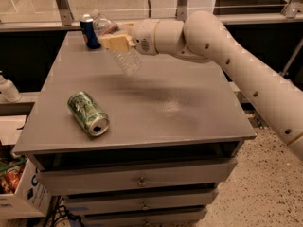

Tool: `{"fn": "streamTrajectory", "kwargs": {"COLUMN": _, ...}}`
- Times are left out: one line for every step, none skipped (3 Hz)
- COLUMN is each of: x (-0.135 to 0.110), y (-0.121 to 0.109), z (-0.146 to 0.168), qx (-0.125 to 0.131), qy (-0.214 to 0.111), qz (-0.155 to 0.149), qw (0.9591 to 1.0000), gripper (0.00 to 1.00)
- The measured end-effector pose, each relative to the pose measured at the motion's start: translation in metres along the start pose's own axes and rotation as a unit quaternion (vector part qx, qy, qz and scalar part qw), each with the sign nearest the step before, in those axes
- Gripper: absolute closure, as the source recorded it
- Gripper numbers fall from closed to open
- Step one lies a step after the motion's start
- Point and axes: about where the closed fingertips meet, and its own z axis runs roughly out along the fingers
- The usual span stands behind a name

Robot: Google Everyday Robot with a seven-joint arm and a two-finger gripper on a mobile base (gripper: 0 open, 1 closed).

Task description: Place water bottle upright

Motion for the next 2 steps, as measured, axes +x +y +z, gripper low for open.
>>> {"fn": "streamTrajectory", "kwargs": {"x": 0.0066, "y": -0.008, "z": -0.0151, "qx": 0.024, "qy": -0.046, "qz": 0.014, "qw": 0.9985, "gripper": 1.0}}
{"fn": "streamTrajectory", "kwargs": {"x": 0.0077, "y": -0.0157, "z": -0.0221, "qx": 0.038, "qy": -0.082, "qz": 0.009, "qw": 0.9959, "gripper": 1.0}}
